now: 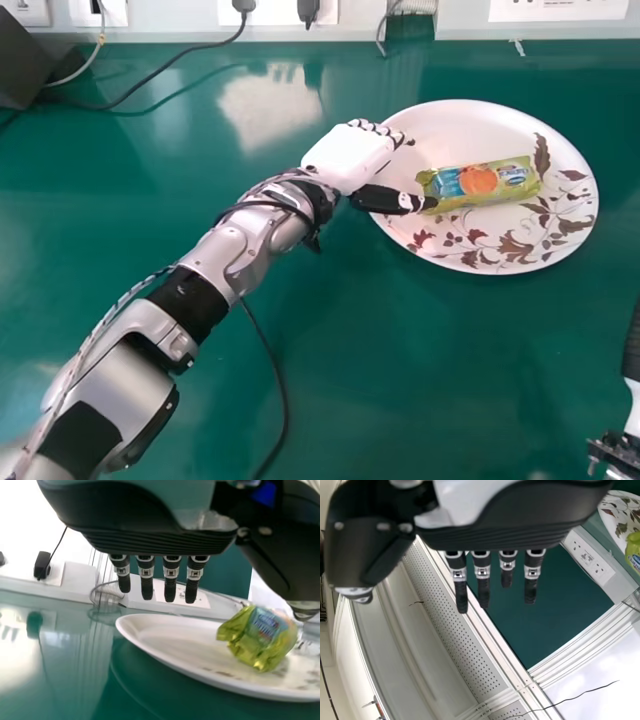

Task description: Pick up biscuit and place it in the plate

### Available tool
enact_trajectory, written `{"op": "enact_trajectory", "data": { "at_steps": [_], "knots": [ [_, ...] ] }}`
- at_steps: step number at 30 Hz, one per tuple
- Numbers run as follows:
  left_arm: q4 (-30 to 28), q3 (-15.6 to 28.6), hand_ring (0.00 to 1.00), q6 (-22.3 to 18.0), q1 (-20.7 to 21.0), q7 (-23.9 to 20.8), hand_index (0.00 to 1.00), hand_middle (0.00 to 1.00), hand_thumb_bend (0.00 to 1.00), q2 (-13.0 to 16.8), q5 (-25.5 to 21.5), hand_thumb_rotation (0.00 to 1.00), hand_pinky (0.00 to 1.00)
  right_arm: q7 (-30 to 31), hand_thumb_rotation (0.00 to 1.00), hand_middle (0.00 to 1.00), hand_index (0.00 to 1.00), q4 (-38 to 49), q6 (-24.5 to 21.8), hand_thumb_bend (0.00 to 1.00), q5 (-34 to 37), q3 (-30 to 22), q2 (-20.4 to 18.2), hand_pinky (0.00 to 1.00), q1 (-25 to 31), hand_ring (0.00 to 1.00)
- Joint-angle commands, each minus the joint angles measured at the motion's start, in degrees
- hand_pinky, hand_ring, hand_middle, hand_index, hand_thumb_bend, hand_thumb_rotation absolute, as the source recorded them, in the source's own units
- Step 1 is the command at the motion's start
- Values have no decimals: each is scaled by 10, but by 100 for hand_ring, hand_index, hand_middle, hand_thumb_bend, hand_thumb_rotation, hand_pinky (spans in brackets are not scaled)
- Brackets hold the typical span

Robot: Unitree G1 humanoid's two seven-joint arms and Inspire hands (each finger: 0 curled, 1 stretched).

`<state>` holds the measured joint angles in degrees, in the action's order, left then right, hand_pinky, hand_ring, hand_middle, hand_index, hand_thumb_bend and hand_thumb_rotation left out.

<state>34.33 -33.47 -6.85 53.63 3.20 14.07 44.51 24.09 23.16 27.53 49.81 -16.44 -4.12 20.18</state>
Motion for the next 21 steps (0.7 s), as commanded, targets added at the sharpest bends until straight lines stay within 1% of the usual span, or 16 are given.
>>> {"op": "enact_trajectory", "data": {
  "at_steps": [1, 5, 9, 14, 21],
  "knots": [
    [-37, 16, 97, 1, -25, 16, 95, 97, 100, 11, -13, 74, 100, 8, 35, 87, 83, -5, 5, 86, 5, 0, -20, 82, 1, 90],
    [-88, 37, 98, 4, -54, 36, 97, 99, 100, 21, -31, 71, 100, 16, 35, 88, 83, -8, 2, 85, 11, 1, -17, 81, 3, 90],
    [-132, 59, 100, 11, -79, 54, 99, 100, 100, 29, -50, 69, 100, 26, 34, 88, 84, -10, -3, 85, 18, 2, -14, 82, 5, 91],
    [-181, 92, 100, 15, -109, 75, 99, 100, 100, 35, -83, 69, 100, 31, 32, 90, 85, -14, -6, 85, 22, 1, -15, 82, 6, 93],
    [-238, 130, 100, 24, -143, 99, 99, 100, 100, 46, -121, 69, 100, 33, 34, 91, 85, -13, -9, 84, 22, 2, -14, 80, 8, 93]
  ]
}}
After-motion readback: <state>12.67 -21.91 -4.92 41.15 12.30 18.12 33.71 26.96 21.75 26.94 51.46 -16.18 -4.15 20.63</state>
